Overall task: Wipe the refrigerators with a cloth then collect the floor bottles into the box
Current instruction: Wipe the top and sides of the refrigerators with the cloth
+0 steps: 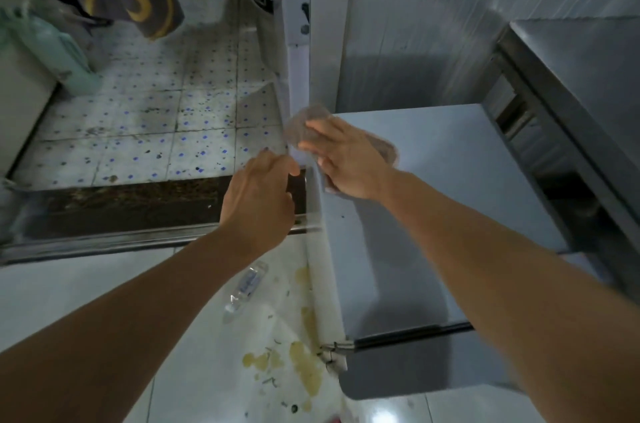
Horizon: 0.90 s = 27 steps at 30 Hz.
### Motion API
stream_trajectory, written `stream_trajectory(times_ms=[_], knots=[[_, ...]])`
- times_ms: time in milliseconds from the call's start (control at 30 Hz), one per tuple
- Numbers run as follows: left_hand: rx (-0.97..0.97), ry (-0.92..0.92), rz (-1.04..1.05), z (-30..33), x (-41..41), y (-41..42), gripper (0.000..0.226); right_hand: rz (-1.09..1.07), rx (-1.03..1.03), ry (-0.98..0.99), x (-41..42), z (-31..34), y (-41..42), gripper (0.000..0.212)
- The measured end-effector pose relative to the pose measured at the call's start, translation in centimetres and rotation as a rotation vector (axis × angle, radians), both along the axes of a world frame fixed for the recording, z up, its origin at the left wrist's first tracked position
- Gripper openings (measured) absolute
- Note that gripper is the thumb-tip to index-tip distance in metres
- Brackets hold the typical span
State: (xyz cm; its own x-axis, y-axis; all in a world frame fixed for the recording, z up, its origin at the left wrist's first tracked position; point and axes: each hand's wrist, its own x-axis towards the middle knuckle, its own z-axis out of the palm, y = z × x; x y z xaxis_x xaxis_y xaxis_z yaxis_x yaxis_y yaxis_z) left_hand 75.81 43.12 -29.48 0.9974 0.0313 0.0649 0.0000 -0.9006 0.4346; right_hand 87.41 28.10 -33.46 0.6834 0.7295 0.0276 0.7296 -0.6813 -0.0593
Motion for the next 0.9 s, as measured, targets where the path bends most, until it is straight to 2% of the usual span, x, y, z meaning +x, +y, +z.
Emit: stream_trajectory(times_ms=[100,200,267,400,500,567,633,733,800,900], knots=[[-0.028,-0.031,-0.009,0.3,-0.7,-0.8,0.034,-0.03,0.163,0.069,-6.1,-0.1,-1.5,0.037],[-0.055,-0.052,-0.032,0.5,-1.4,-2.5,0.037,-0.093,0.152,0.125,-9.7,-0.1,-4.6,0.044],[-0.055,-0.049,-0.058,0.2,-1.9,-3.9,0.044,-0.232,0.126,0.122,-9.5,0.0,-8.2,0.048],[-0.064,-0.039,-0.118,-0.6,-2.9,-6.2,0.053,-0.664,0.011,0.033,-7.9,0.1,-17.4,0.054],[-0.102,-0.01,-0.103,-1.2,-3.7,-6.8,0.054,-0.851,-0.002,0.078,-7.6,0.5,-19.0,0.057],[-0.193,0.022,-0.036,-1.4,-4.2,-6.8,0.053,-0.817,0.006,0.073,-8.7,0.6,-16.2,0.061],[-0.285,0.033,0.014,-1.3,-4.7,-6.7,0.054,-0.644,0.024,0.061,-11.5,0.5,-11.9,0.067],[-0.308,0.014,0.031,-1.1,-5.5,-6.2,0.056,-0.466,0.136,0.101,-17.4,0.4,-6.6,0.062],[-0.287,-0.005,0.023,-0.9,-6.1,-6.1,0.054,-0.358,0.192,0.11,-20.5,0.4,-5.5,0.055],[-0.255,-0.002,-0.012,-0.6,-7.4,-7.0,0.054,-0.3,0.143,0.068,-22.2,0.4,-8.0,0.051]])
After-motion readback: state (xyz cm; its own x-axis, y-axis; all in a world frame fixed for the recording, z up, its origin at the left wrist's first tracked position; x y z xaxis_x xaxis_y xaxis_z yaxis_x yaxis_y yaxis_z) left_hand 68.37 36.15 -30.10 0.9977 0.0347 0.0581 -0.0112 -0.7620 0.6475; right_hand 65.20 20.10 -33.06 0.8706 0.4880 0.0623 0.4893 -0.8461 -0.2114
